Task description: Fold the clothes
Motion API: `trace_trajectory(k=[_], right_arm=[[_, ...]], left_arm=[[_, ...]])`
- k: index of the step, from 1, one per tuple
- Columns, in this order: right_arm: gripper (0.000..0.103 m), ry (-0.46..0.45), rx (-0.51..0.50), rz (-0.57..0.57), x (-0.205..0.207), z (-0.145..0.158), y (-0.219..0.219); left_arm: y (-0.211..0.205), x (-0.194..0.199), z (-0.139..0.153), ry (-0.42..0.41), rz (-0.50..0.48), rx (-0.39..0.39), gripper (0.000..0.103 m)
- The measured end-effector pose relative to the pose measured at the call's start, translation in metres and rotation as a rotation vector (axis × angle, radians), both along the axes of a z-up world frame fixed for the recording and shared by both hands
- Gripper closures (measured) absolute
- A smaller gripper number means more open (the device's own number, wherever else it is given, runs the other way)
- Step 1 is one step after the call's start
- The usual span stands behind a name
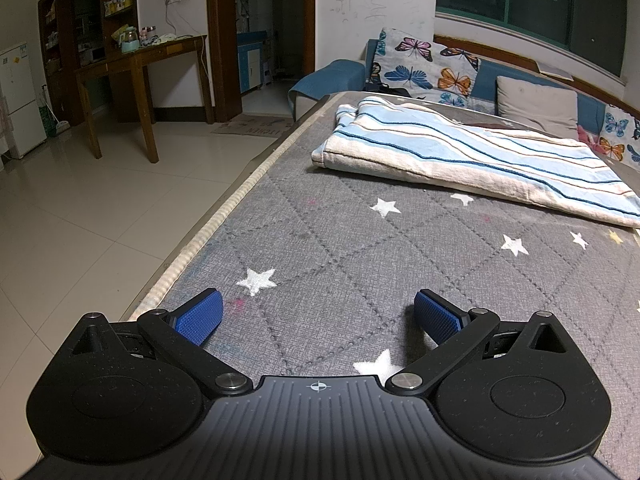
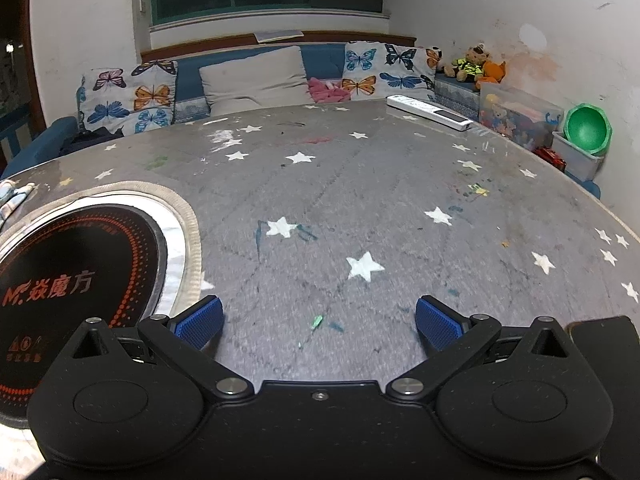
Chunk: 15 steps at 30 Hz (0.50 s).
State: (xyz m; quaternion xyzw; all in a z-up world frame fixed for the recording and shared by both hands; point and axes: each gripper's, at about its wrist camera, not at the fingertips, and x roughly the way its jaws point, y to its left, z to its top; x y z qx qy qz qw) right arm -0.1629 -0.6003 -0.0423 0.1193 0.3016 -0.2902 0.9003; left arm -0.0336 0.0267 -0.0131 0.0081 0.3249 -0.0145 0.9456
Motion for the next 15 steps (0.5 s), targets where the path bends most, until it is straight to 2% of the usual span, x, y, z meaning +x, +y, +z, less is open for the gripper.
trace_trajectory(k=[15], right_arm=[[0.000,-0.001,0.001,0.003,-0.0073,-0.0007,-0.0063]], left_arm=[[0.0001,-0.0003,0.0002,0.000,0.000,0.000,0.000]])
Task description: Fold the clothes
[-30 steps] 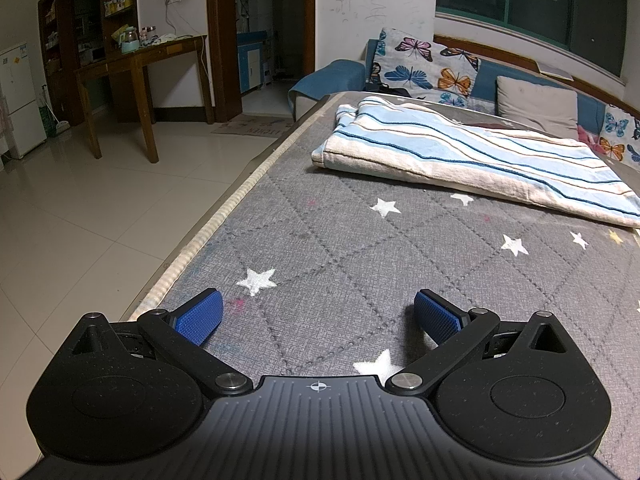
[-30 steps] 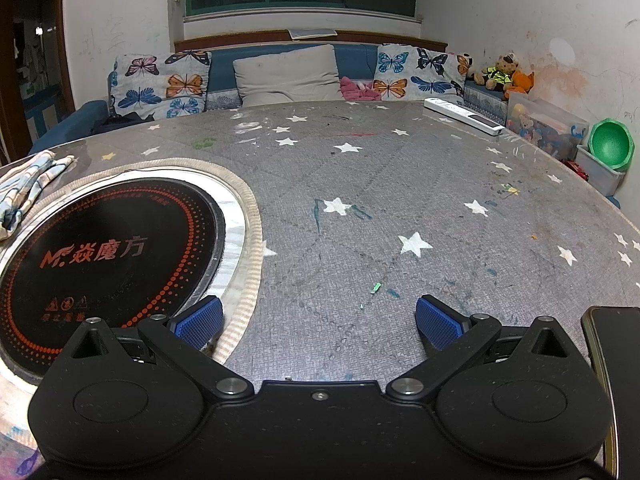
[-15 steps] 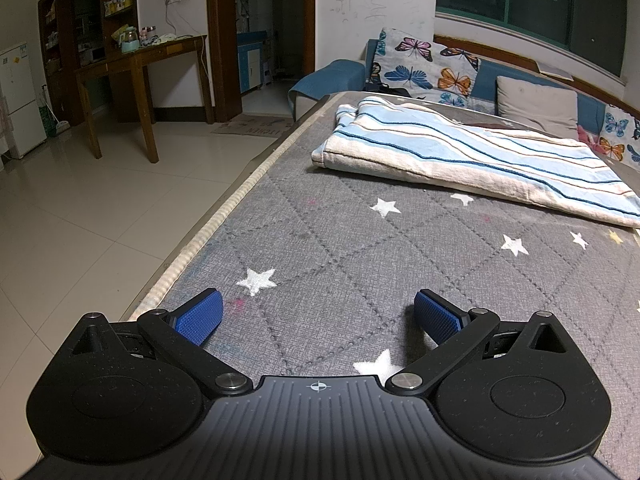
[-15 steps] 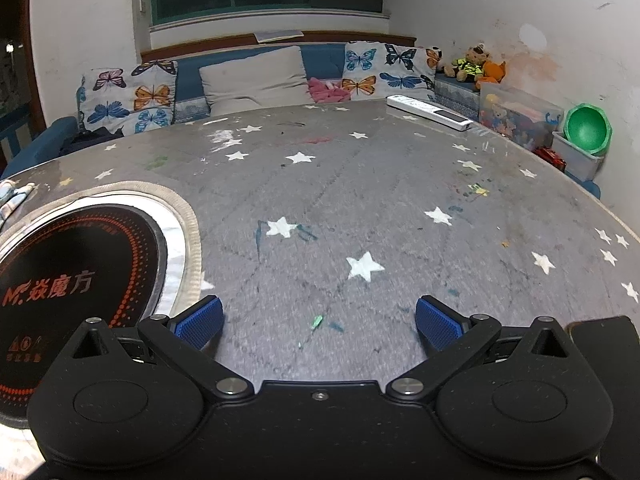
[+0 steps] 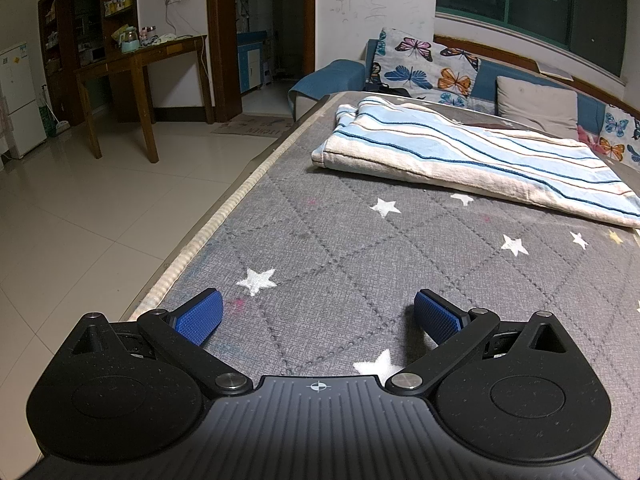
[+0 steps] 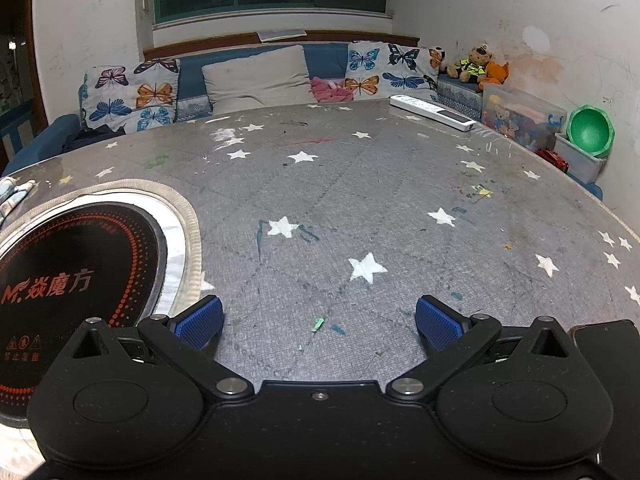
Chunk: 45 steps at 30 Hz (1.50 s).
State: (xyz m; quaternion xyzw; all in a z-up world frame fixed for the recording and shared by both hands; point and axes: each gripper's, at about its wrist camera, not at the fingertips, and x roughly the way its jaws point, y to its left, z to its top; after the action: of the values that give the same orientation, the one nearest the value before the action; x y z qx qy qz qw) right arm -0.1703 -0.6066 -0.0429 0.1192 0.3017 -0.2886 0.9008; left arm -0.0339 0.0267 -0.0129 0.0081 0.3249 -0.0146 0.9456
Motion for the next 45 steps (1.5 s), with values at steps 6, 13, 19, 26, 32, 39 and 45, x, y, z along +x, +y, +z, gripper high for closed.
trace_trajectory(k=[6,13,19,26,32,39,45], right_arm=[[0.000,0.001,-0.001,0.000,0.004,0.000,0.003],[0.000,0.002,-0.001,0.000,0.005,0.000,0.003],[0.000,0.002,-0.001,0.000,0.005,0.000,0.003],[0.000,0.002,-0.001,0.000,0.005,0.000,0.003],[0.000,0.002,-0.001,0.000,0.004,0.000,0.003],[0.000,0.002,-0.001,0.000,0.004,0.000,0.003],[0.000,0.002,-0.001,0.000,0.004,0.000,0.003]], left_arm=[[0.000,0.000,0.000,0.000,0.000,0.000,0.000],[0.000,0.000,0.000,0.000,0.000,0.000,0.000],[0.000,0.000,0.000,-0.001,0.001,0.000,0.000],[0.000,0.000,0.000,-0.002,0.002,0.000,0.000],[0.000,0.000,0.000,-0.003,0.003,0.000,0.000],[0.010,-0.003,0.002,-0.020,0.102,-0.019,0.000],[0.019,-0.009,0.006,-0.043,0.266,0.025,0.000]])
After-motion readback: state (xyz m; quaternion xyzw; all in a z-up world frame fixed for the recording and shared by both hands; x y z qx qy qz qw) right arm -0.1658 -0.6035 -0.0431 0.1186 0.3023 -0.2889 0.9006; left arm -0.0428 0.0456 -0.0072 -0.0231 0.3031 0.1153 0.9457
